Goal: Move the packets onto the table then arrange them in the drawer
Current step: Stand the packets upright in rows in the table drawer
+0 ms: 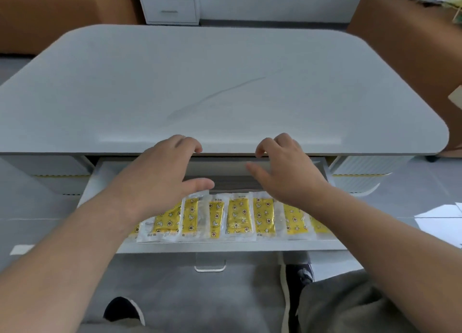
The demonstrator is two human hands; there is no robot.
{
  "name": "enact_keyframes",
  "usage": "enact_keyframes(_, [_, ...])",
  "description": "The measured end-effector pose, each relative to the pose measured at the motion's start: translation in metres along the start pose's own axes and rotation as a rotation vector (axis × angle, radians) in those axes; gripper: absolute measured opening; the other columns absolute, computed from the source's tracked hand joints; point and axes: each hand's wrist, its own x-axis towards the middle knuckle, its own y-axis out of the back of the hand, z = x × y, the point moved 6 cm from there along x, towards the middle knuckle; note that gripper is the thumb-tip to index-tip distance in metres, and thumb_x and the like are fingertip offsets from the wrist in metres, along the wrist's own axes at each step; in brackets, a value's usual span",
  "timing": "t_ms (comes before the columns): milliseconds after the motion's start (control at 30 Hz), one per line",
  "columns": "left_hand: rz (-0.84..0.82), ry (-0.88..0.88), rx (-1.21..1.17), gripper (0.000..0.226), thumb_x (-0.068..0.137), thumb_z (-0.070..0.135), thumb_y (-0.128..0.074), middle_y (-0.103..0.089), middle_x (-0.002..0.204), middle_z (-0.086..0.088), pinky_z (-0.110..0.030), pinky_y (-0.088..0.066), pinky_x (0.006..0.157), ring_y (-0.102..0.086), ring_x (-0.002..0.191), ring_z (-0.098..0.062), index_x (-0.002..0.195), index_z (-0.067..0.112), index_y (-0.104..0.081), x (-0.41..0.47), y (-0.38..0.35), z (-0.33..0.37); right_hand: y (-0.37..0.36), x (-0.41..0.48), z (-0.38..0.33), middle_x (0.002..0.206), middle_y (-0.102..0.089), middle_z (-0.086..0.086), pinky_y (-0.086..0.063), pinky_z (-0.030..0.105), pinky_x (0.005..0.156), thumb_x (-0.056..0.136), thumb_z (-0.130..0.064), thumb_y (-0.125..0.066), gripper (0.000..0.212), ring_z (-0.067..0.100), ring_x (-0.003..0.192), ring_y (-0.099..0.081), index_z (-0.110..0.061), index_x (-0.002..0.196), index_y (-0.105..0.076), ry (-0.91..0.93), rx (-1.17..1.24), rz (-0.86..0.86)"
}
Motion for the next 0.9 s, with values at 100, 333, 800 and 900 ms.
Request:
enact_keyframes(100, [-0.05, -0.087, 0.013, 0.091, 0.073, 0.076, -0.058, -0.034, 0.149, 0.017, -0.022, -0.032, 0.105, -0.034, 0.135, -0.004, 0.148, 0.031, -0.033, -0.007, -0.013, 0.015, 0.008, -0.023, 0.019, 0.124, -0.044, -0.006, -0.036, 0.025, 0.091, 0.094, -0.061, -0.053, 0.048, 0.011, 0.116, -0.042, -0.028, 0.129, -0.053, -0.004, 0.011, 0.001])
enact_keyframes(333, [-0.098, -0.233, 0.12, 0.129, 0.054, 0.09, -0.055, -0.01, 0.166, 0.0, -0.027, -0.006, 0.117, -0.003, 0.154, -0.016, 0.158, 0.021, -0.023, -0.026, -0.049, 0.031, -0.029, -0.08, 0.028, 0.127, -0.042, -0.009, -0.038, 0.033, 0.103, 0.078, -0.081, -0.05, 0.072, 0.015, 0.119, -0.039, -0.036, 0.134, -0.047, 0.14, -0.046, -0.153])
enact_keyframes(800, [-0.028, -0.257, 0.376, 0.14, 0.05, 0.063, -0.086, -0.007, 0.167, -0.014, -0.056, -0.023, 0.12, -0.005, 0.154, -0.032, 0.161, 0.019, -0.012, -0.033, -0.085, 0.035, -0.056, -0.081, 0.027, 0.144, -0.034, 0.006, -0.042, 0.047, 0.103, 0.059, -0.059, -0.084, 0.11, 0.03, 0.129, -0.038, -0.031, 0.15, -0.029, 0.199, -0.336, -0.219])
enact_keyframes(900, [-0.005, -0.264, 0.38, 0.14, 0.05, 0.061, -0.085, -0.003, 0.168, -0.011, -0.057, -0.02, 0.121, 0.0, 0.155, -0.03, 0.161, 0.02, -0.011, -0.024, -0.082, 0.037, -0.049, -0.072, 0.028, 0.14, -0.043, 0.011, -0.047, 0.051, 0.098, 0.045, -0.062, -0.09, 0.122, 0.035, 0.126, -0.045, -0.026, 0.149, -0.038, 0.162, -0.354, -0.118])
